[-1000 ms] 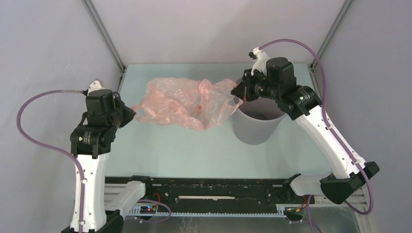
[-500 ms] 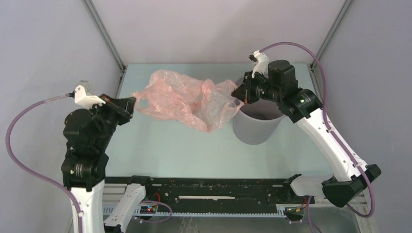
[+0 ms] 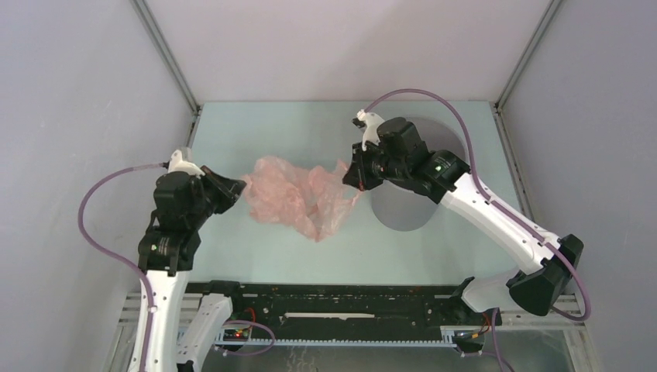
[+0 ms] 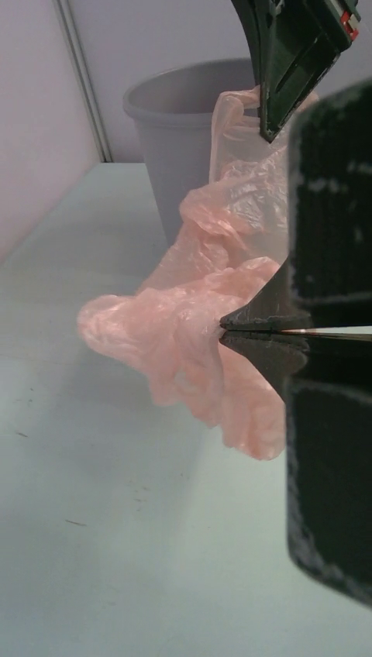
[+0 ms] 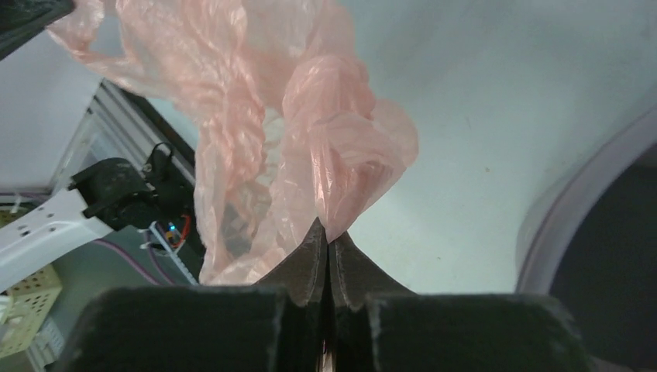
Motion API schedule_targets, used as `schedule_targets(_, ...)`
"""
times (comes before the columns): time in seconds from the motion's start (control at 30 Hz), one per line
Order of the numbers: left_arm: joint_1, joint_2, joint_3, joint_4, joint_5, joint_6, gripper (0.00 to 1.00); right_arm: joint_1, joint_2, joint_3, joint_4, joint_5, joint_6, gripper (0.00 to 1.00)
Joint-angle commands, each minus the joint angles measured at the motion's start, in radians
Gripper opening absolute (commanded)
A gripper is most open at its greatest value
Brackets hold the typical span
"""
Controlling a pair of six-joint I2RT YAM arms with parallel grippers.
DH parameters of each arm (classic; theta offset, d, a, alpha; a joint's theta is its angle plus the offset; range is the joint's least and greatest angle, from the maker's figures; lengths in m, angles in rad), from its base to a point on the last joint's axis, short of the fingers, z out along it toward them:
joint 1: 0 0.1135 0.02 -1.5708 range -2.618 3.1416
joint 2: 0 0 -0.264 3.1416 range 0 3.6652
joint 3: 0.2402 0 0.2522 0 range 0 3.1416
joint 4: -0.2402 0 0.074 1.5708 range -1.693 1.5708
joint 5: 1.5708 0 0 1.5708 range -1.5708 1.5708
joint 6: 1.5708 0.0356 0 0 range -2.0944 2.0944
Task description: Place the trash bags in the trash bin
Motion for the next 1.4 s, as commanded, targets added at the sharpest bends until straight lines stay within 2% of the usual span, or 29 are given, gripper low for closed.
schedule_targets(0.0, 0.008, -0.048, -0.012, 0.036, -0.013, -0.068, 0.00, 0.008, -0.034, -0.017, -0.024, 0.080, -0.044, 0.02)
schedule_targets(0.13, 0.011, -0.071, -0.015, 0.068, 0.019, -0.058, 0.00, 0.023, -0.045, -0.045, -0.028, 0.080, -0.127, 0.02)
schedule_targets(0.27, 0.011, -0.032, -0.007, 0.134, 0.152, -0.120, 0.00, 0.023, -0.033, -0.036, -0.086, 0.145, -0.182, 0.04)
schedule_targets(0.4, 0.010, 0.005, 0.028, 0.078, 0.137, -0.166, 0.00, 0.023, -0.035, -0.004, -0.115, 0.178, -0.199, 0.31)
schedule_targets(0.53, 0.010, 0.053, 0.048, 0.015, 0.154, -0.214, 0.00, 0.045, -0.013, 0.096, -0.179, 0.199, -0.193, 0.57)
schedule_targets(0.6, 0.010, 0.063, 0.050, 0.015, 0.160, -0.218, 0.00, 0.064, 0.006, 0.165, -0.237, 0.271, -0.195, 0.66)
schedule_targets(0.67, 0.010, 0.063, 0.057, 0.010, 0.152, -0.203, 0.00, 0.079, 0.022, 0.236, -0.295, 0.325, -0.195, 0.71)
schedule_targets(0.8, 0.010, 0.061, 0.068, 0.011, 0.138, -0.176, 0.00, 0.086, 0.028, 0.259, -0.288, 0.308, -0.186, 0.74)
schedule_targets(1.0, 0.010, 0.085, 0.072, 0.033, 0.167, -0.184, 0.00, 0.153, 0.100, 0.294, -0.144, 0.112, -0.110, 0.74)
schedule_targets(1.23, 0.010, 0.102, 0.068, 0.057, 0.210, -0.257, 0.00, 0.286, 0.229, 0.298, 0.076, 0.143, -0.151, 0.80)
schedule_targets(1.37, 0.010, 0.074, 0.074, 0.068, 0.210, -0.168, 0.00, 0.259, 0.305, 0.375, -0.008, 0.087, -0.126, 0.79)
